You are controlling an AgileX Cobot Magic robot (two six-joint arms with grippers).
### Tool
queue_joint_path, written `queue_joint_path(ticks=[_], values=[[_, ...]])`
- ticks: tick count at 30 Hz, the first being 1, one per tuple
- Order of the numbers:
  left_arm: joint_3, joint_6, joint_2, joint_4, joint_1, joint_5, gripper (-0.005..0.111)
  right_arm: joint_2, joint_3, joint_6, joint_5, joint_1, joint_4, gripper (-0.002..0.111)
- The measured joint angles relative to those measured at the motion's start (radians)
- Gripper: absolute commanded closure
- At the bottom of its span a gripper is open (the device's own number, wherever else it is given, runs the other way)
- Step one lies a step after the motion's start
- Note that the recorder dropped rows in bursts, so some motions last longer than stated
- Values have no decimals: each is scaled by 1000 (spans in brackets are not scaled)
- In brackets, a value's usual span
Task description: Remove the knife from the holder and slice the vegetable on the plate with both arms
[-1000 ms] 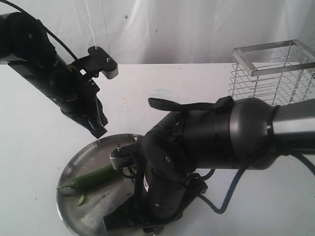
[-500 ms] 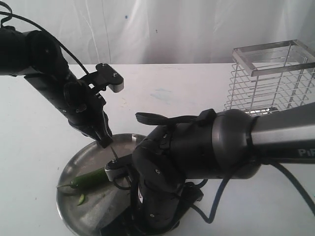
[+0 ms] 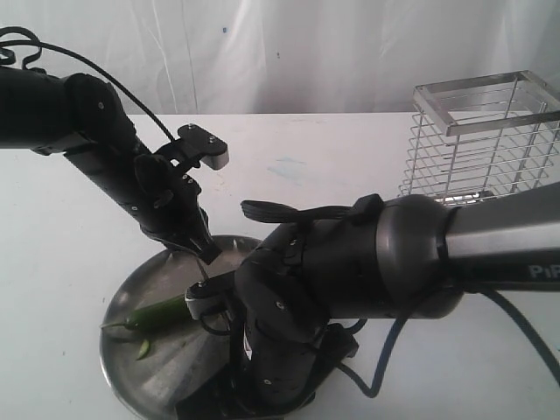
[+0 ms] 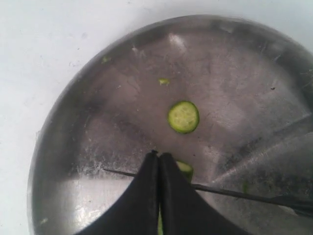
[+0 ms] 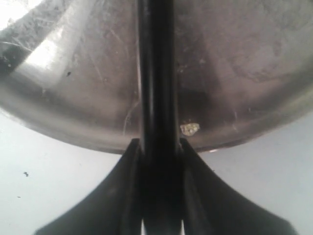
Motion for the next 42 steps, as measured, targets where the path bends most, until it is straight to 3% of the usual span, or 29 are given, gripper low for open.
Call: queue_joint_path(ticks=[42], values=[[0, 14, 2, -4, 2, -6, 106, 18, -64, 176, -34, 0, -25, 108]])
